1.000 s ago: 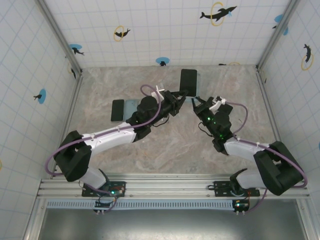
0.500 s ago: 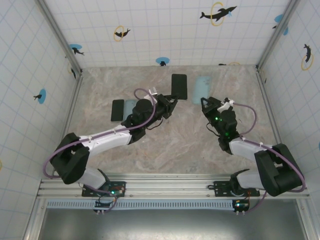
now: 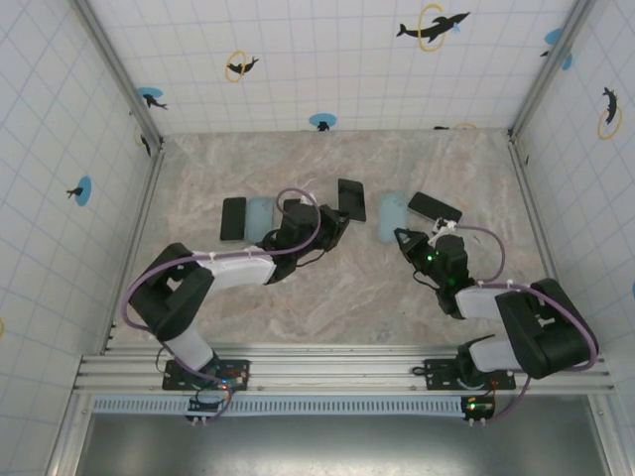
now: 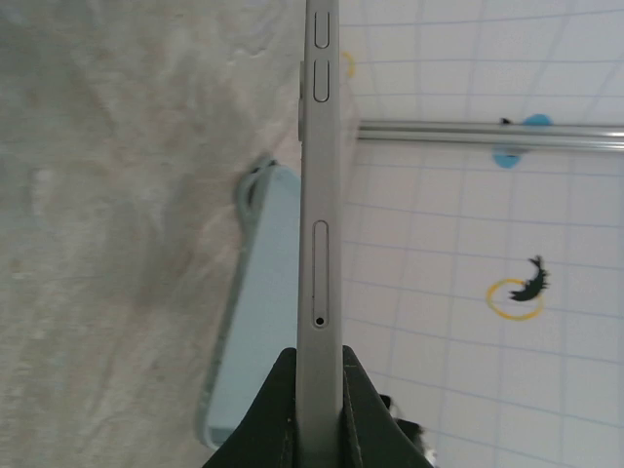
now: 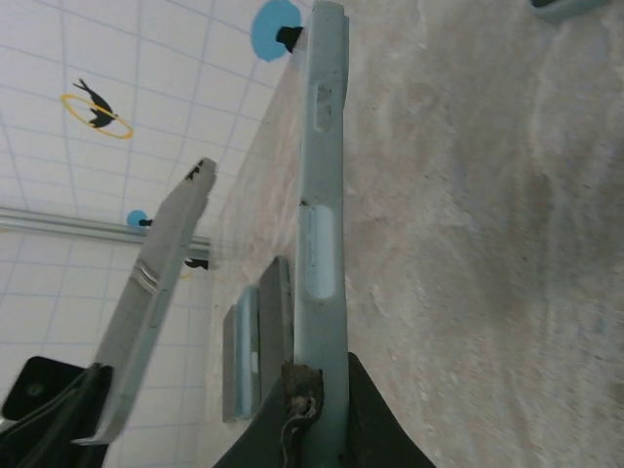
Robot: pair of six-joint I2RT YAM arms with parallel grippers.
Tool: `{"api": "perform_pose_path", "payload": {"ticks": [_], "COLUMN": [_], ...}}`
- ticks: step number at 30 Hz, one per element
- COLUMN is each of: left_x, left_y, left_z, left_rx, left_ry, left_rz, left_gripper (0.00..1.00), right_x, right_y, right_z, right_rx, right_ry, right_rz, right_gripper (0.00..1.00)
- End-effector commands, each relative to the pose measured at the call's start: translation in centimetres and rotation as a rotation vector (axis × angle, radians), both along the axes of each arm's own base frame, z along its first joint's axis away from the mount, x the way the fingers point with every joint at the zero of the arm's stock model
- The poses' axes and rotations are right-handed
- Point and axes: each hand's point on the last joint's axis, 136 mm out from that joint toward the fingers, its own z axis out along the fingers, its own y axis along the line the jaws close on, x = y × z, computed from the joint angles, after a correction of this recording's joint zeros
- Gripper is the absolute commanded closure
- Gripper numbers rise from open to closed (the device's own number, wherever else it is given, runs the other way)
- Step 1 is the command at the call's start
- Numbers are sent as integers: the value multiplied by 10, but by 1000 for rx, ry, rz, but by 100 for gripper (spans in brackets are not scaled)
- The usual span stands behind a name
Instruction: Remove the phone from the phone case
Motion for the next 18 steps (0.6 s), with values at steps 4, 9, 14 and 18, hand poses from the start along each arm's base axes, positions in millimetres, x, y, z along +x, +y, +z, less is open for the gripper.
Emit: {"api": "perform_pose_path", "payload": {"ticks": [4,9,14,18], "left_x": [8,16,25,29], "left_y": [-3,-10,-17,-22], "left_z": [-24,-42,-54,-60], "left_rx": [-26,-34,-50,-61], "left_ry": [13,53,81,103], "left_rz": [-4,-12,-14,-23], "left_gripper": [100,100,99,98], "right_x": [-2,-1,1,2], "right_y": [-1,-1,-2,-2], "right_z": [-7,-9,-10,-12], "right_rx": [7,24,36,43], "right_ry": [1,9,16,24], "right_rz": [18,20,16,16], "right_gripper": [100,100,100,100]}}
